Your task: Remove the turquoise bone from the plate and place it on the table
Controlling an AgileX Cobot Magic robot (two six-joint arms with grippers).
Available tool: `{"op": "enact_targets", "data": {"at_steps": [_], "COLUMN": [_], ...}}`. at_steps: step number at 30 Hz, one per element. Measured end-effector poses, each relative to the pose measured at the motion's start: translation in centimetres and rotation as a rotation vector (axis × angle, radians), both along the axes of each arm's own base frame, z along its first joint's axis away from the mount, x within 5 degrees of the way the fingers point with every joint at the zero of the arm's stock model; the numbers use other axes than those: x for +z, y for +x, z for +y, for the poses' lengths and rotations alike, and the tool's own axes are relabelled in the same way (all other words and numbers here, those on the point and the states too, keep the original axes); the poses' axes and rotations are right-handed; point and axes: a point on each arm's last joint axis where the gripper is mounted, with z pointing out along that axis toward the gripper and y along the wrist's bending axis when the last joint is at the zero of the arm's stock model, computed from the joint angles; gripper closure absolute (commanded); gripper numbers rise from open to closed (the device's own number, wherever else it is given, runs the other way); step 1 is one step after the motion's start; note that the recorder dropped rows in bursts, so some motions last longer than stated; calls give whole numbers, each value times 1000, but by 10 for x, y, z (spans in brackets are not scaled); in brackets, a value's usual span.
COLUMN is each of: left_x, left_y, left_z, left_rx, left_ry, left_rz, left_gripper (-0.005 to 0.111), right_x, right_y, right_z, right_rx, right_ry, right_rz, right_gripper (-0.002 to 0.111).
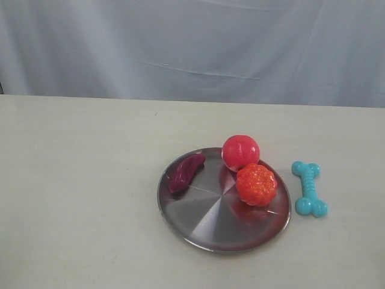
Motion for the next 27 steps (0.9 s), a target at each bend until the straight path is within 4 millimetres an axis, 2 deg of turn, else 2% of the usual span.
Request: {"op": "enact_targets", "data": {"at_steps": [6,27], "left_x": [0,0], "left_y": [0,0], "left_z": [0,0], "left_rx": [0,0], "left_ry": [0,0], "left_rz": [0,0], "left_gripper": [107,107], "right_x": [-8,-8], "right_y": [-2,-2], "right_z": [0,0], "right_rx": [-2,-2], "right_ry": [29,32], "right_rz": [80,88], "right_gripper": [109,109]}}
